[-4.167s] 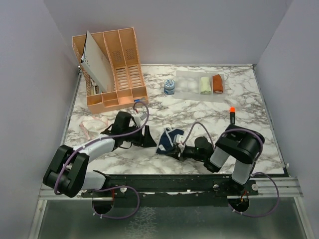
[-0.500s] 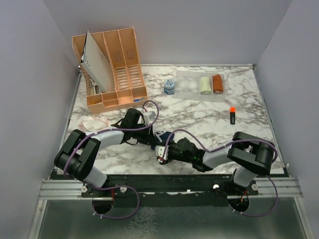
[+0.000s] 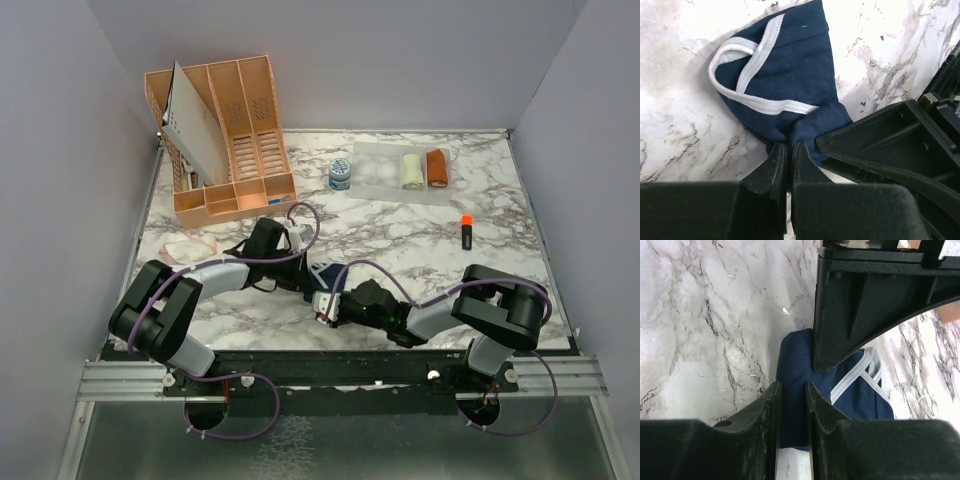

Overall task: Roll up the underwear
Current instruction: Roll the underwear to the center of the board.

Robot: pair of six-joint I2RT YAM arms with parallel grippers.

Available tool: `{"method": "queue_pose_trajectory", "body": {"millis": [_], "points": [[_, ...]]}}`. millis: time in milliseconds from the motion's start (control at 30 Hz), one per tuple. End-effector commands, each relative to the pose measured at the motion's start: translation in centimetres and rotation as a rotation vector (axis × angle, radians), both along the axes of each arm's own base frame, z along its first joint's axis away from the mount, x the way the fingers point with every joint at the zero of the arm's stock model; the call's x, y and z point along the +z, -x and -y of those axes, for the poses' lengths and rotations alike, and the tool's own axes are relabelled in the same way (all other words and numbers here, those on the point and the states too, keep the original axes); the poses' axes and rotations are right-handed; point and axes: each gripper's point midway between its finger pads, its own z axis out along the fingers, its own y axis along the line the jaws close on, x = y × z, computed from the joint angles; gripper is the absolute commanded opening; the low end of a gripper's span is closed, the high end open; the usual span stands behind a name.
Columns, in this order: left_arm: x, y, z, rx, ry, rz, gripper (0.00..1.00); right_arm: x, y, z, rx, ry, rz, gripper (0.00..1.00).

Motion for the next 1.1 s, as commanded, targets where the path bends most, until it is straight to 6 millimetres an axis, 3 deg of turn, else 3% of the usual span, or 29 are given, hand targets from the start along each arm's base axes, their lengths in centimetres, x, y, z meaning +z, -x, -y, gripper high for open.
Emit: {"method": "queue_pose_trajectory", "body": {"millis": [0, 167, 333, 400, 567, 800, 1067], "points": [[0.8, -0.1, -0.2, 0.001, 0.005, 0.013, 0.03, -2.9, 0.6, 2.4, -0.100, 0.047, -0.102, 0.23], [1.3, -0.1, -0.1, -0.005, 0.027, 0.019, 0.19, -3.8, 0.7, 3.8, -0.202, 0.020, -0.191, 0.12], [2.1, -0.4, -0.1, 0.001, 0.049, 0.036, 0.53, -3.2, 2.4, 2.8, -0.173, -0.097, -0.341, 0.09], [2.5, -0.7, -0.3, 0.019, 0.054, 0.055, 0.60, -2.4, 3.0, 2.4, -0.153, -0.177, -0.421, 0.09], [3.9, -1.4, -0.8, 0.056, 0.070, 0.129, 0.63, -0.7, 3.1, 2.3, -0.162, -0.332, -0.620, 0.10], [4.7, -0.5, -0.1, -0.018, 0.155, 0.200, 0.64, 0.3, 1.6, 3.1, -0.194, -0.461, -0.915, 0.12], [6.0, -0.7, 0.8, -0.081, 0.120, 0.466, 0.65, 0.3, 0.3, 4.1, -0.177, -0.537, -1.166, 0.14]]}}
